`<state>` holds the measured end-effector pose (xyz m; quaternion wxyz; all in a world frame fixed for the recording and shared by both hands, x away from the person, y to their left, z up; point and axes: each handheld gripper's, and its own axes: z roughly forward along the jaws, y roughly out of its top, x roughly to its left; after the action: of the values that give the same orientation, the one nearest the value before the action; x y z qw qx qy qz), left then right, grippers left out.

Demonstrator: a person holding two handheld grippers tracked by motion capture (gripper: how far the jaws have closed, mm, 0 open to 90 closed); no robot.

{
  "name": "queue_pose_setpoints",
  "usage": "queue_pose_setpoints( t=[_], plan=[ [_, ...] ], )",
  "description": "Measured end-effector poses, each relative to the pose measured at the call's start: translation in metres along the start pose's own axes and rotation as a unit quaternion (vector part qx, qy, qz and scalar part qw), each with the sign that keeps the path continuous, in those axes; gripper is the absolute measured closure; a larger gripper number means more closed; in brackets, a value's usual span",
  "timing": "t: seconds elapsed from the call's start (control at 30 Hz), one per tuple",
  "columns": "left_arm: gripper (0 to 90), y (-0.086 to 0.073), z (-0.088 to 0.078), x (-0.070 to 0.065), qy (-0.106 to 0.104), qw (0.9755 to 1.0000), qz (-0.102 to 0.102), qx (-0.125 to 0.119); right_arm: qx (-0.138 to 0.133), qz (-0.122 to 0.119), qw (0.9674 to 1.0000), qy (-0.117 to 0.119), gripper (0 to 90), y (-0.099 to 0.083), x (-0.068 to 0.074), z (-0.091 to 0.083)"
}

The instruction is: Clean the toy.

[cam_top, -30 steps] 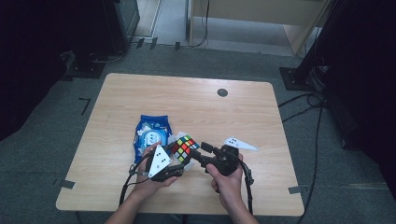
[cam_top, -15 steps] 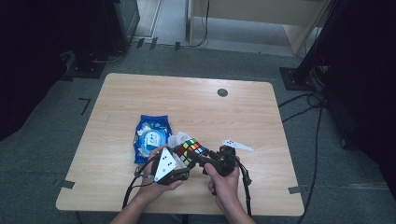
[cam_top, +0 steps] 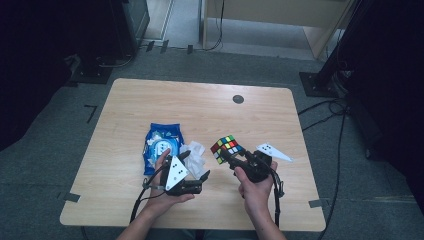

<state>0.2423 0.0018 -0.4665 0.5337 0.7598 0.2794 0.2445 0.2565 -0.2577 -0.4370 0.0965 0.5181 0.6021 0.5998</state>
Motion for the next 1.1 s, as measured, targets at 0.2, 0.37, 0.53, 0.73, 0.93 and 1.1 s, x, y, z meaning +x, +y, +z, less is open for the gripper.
queue_pose_setpoints(
  t=[0.2, 0.37, 0.53, 0.73, 0.93, 1.1],
  plan=[
    [12.7, 0.0, -0.006, 0.017, 0.026, 0.9994, -0.022, 0.004, -0.014, -0.063, 0.995, -0.076, 34.4, -0.003, -0.011, 0.001],
    [13.0, -0.001, -0.011, 0.032, 0.046, 0.9983, -0.035, 0.005, -0.002, -0.103, 0.9874, -0.121, 34.4, -0.013, -0.018, 0.011],
    [13.3, 0.0, -0.018, 0.046, 0.067, 0.9965, -0.05, 0.005, 0.019, -0.119, 0.9826, -0.141, 34.4, -0.022, -0.026, 0.024],
    [13.5, -0.002, -0.023, 0.06, 0.088, 0.994, -0.064, 0.013, 0.045, -0.129, 0.9766, -0.166, 34.4, -0.032, -0.032, 0.04],
    [13.6, -0.002, -0.023, 0.061, 0.087, 0.9938, -0.067, 0.015, 0.061, -0.14, 0.9706, -0.186, 34.4, -0.038, -0.036, 0.047],
    [13.7, -0.001, -0.021, 0.058, 0.083, 0.9943, -0.065, 0.019, 0.071, -0.147, 0.9652, -0.204, 34.4, -0.044, -0.04, 0.05]
  ],
)
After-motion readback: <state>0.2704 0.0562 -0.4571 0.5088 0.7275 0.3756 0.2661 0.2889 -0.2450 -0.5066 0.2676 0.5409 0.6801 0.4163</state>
